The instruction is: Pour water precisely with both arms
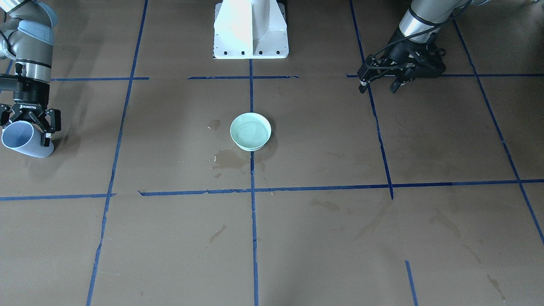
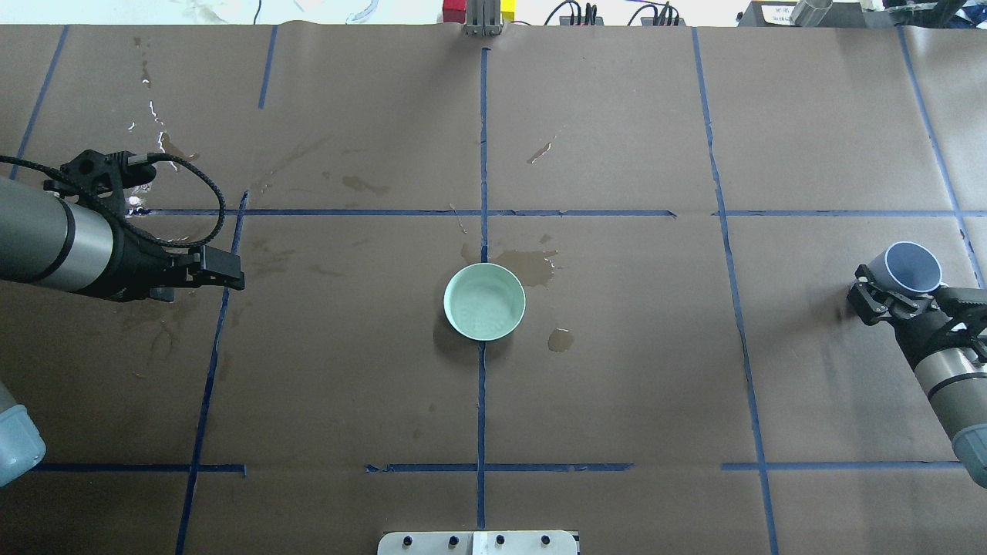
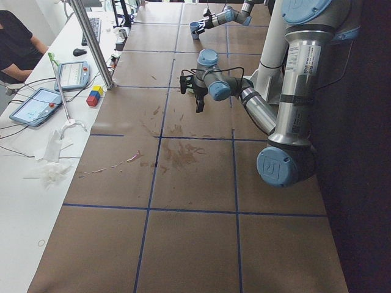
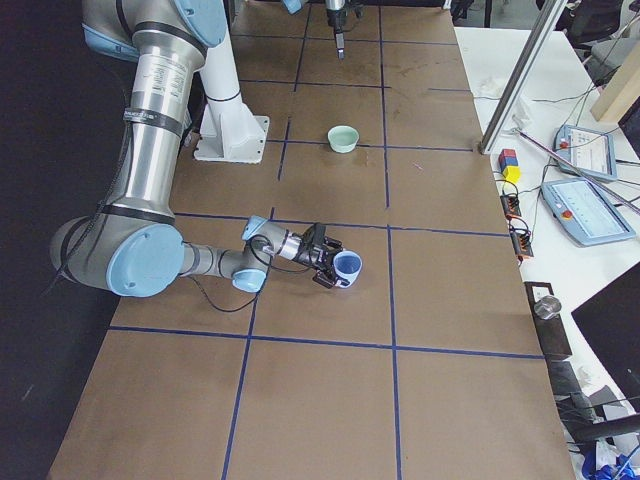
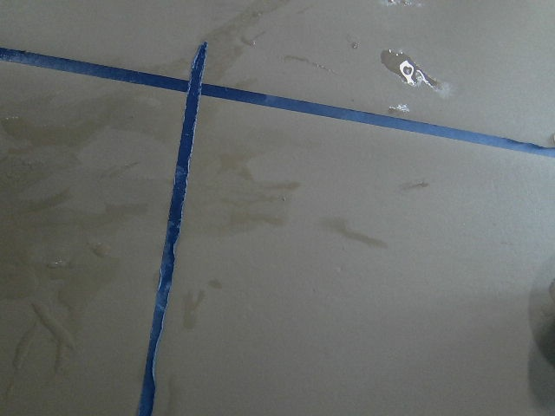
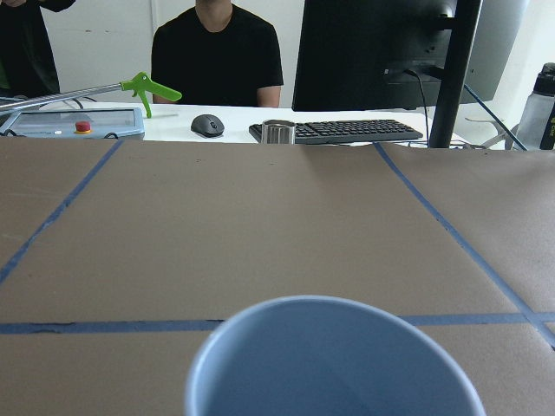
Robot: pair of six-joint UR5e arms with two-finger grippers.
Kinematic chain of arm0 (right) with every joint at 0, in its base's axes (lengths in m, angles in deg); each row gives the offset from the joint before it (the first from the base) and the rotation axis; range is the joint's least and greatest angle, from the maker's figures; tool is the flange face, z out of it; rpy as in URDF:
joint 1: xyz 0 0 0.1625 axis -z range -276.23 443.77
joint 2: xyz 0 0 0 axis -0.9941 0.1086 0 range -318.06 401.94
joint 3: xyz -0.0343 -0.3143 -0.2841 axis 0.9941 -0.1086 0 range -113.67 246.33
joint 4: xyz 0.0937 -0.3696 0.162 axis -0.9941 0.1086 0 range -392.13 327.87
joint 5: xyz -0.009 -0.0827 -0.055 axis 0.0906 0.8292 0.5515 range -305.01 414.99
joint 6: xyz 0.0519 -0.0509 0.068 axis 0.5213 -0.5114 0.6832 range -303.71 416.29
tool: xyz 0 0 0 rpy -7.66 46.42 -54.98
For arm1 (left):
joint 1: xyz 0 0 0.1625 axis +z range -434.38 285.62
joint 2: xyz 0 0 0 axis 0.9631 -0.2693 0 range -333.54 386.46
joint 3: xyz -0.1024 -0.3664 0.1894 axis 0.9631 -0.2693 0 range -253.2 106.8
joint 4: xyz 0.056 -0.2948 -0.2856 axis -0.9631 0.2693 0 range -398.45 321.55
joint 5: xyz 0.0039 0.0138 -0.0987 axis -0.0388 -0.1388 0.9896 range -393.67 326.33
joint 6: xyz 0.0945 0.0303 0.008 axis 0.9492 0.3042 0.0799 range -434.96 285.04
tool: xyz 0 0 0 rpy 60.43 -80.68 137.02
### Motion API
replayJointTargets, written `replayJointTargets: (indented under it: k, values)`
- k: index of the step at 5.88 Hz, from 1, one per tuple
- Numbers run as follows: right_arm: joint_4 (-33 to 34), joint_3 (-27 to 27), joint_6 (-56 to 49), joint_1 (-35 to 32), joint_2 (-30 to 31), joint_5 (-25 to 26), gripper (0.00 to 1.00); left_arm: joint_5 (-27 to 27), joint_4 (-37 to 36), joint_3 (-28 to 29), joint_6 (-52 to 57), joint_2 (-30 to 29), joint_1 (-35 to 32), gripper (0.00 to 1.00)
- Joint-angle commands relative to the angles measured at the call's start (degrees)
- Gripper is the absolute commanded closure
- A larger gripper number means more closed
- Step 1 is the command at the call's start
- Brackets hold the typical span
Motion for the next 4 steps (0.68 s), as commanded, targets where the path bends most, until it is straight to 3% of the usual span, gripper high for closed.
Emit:
replayJointTargets:
  k: [1,4]
  values:
    - [-0.04,0.02,-0.58,0.00,0.24,-1.59,0.00,0.02,-0.91,-0.53,0.02,0.00,0.00,0.00]
    - [-0.48,3.69,-0.76,-0.26,3.21,-7.74,0.00,0.02,-0.91,-0.53,-0.07,-0.09,0.00,0.00]
